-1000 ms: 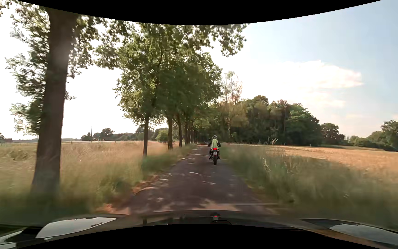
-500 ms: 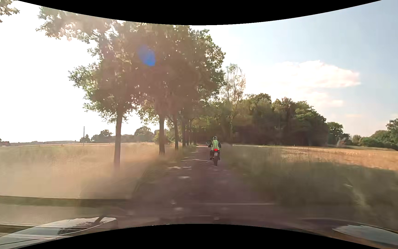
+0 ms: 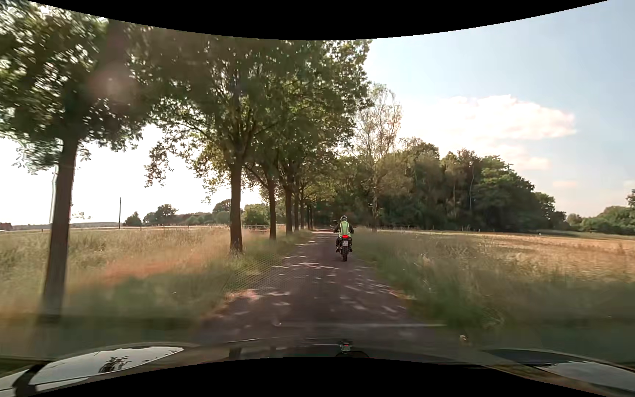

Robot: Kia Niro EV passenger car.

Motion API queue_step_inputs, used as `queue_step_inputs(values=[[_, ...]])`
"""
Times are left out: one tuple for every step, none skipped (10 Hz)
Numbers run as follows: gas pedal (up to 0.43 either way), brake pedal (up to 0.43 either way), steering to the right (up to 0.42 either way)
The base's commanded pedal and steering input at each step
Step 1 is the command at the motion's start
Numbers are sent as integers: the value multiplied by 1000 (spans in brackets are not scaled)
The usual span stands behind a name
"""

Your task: Follow the waypoints while adhering to traffic rules and regulations

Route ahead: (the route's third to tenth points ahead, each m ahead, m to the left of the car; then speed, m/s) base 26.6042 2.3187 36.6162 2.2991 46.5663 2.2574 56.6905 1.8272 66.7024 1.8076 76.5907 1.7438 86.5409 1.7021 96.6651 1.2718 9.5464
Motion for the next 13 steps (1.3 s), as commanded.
queue_step_inputs(values=[[177, 0, 0], [177, 0, 0], [177, 0, 1], [177, 0, 0], [197, 0, 2], [209, 0, 2], [228, 0, 1], [228, 0, -2], [228, 0, -4], [228, 0, -4], [228, 0, -4], [228, 0, 0], [240, 0, 4]])
